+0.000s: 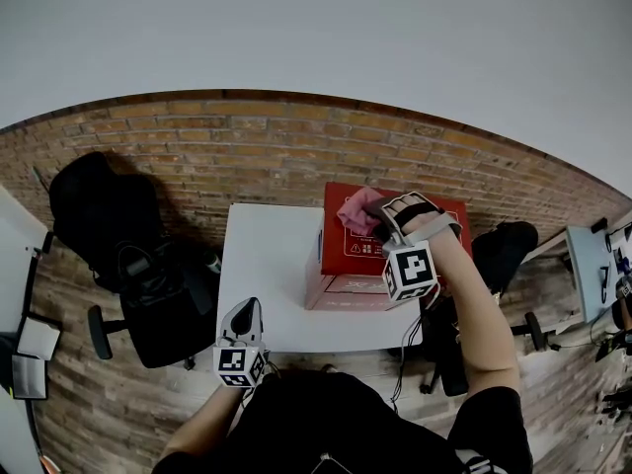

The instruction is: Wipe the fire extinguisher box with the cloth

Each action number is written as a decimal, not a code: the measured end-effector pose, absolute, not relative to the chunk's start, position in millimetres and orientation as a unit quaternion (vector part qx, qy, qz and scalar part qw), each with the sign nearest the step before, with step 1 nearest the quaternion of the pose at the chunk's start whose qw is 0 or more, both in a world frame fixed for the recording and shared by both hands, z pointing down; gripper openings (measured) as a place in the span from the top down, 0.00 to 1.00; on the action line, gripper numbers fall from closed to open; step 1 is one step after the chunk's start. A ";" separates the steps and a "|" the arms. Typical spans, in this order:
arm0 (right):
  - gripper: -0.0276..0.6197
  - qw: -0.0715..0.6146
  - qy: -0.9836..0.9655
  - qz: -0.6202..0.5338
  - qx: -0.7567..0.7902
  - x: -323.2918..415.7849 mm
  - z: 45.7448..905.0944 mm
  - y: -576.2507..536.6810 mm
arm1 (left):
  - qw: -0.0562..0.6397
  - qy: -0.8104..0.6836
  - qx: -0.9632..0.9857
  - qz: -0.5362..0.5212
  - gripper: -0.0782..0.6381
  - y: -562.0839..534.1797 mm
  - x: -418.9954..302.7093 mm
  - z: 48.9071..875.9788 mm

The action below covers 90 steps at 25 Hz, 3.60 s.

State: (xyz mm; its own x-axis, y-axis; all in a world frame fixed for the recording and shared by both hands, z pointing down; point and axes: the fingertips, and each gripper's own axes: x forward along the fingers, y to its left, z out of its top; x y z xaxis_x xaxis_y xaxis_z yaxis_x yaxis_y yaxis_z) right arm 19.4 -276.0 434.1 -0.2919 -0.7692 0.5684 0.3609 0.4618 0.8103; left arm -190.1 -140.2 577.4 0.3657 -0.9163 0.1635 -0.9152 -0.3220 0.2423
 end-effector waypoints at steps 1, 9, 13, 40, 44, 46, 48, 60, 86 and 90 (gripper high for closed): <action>0.79 0.573 -0.635 -0.494 0.159 21.4 434.4 -275.7 | 0.147 -0.563 0.813 -0.001 0.87 -139.9 -187.9 577.2; 0.79 0.577 -0.636 -0.496 0.130 38.4 436.5 -272.4 | 0.143 -0.565 0.812 0.006 0.87 -136.5 -172.5 575.3; 0.79 0.582 -0.633 -0.498 0.114 46.7 436.9 -271.3 | 0.142 -0.569 0.810 0.009 0.87 -134.5 -169.9 574.8; 0.79 0.593 -0.648 -0.465 0.106 116.5 439.1 -266.7 | 0.139 -0.564 0.814 0.014 0.87 -136.9 -129.8 577.4; 0.79 0.596 -0.648 -0.462 0.109 125.8 439.9 -266.4 | 0.137 -0.560 0.817 0.013 0.87 -139.3 -121.1 577.8; 0.79 0.596 -0.649 -0.459 0.110 130.6 439.8 -266.4 | 0.137 -0.559 0.818 0.013 0.87 -140.3 -117.5 577.2; 0.79 0.597 -0.649 -0.458 0.111 135.2 439.6 -266.3 | 0.138 -0.558 0.818 0.013 0.87 -141.4 -114.7 577.4; 0.79 0.617 -0.640 -0.442 0.118 172.4 439.0 -261.3 | 0.139 -0.544 0.827 0.014 0.87 -144.1 -92.5 578.3; 0.79 0.656 -0.632 -0.380 0.159 263.5 442.2 -254.5 | 0.141 -0.506 0.850 0.025 0.87 -149.1 -46.4 581.9; 0.79 0.660 -0.631 -0.374 0.163 273.1 443.4 -253.2 | 0.141 -0.502 0.853 0.025 0.87 -151.1 -41.4 583.5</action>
